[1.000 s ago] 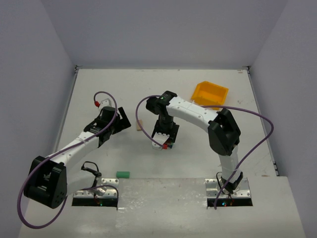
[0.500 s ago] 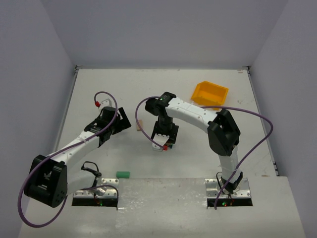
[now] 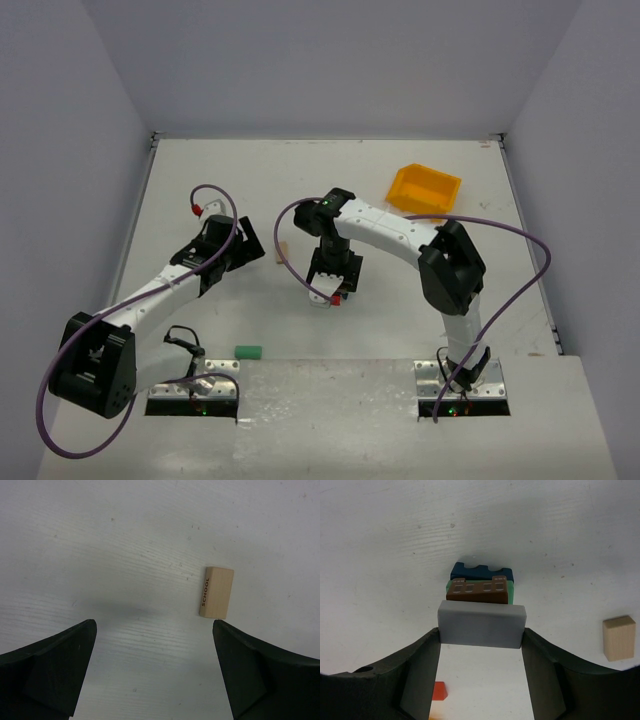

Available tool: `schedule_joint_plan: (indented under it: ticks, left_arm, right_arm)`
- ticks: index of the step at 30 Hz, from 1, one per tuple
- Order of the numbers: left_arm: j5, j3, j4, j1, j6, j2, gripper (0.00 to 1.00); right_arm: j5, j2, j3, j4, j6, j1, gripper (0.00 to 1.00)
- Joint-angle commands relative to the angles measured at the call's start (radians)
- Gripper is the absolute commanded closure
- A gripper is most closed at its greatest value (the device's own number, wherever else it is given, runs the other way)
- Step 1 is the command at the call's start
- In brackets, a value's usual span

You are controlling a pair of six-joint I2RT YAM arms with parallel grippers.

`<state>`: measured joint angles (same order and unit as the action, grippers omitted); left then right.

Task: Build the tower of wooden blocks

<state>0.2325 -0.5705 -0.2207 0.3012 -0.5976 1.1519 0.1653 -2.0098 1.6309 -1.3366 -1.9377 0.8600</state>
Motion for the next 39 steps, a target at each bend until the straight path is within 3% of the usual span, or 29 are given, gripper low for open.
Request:
schedule_joint_plan:
  ticks: [1,11,14,24,34,36,39]
  left_arm:
    - [0.002,-0.046,0.038,0.002,0.015,0.002,0.0]
    - [0.007,-0.045,0.037,0.001,0.014,0.002,0.0]
    - [0.007,-0.045,0.037,0.001,0.013,0.002,0.0]
    - [0.011,-0.053,0.027,0.001,0.012,-0.004,0.0]
    - [0.007,-0.025,0.018,0.001,0.001,-0.123,0.0]
    - [0.009,-0.026,0.023,0.001,-0.013,-0.146,0.0]
    - [-0.004,-0.043,0.032,0.0,-0.024,-0.161,0.0]
  right_arm:
    - [0.014,0.029,0.013,-0.171,-0.01,0.007,0.35]
    - [0.017,0.025,0.023,-0.17,-0.003,0.007,0.17]
    - [0.016,0.023,0.026,-0.17,0.0,0.007,0.01]
    - [0.055,0.067,0.047,-0.171,0.018,0.007,0.01]
    - [0.266,0.272,0.006,-0.17,0.057,0.011,0.01]
    - [0.317,0.303,0.006,-0.148,0.112,0.011,0.01]
    - [0.395,0.352,-0.024,0.011,0.355,0.012,0.01]
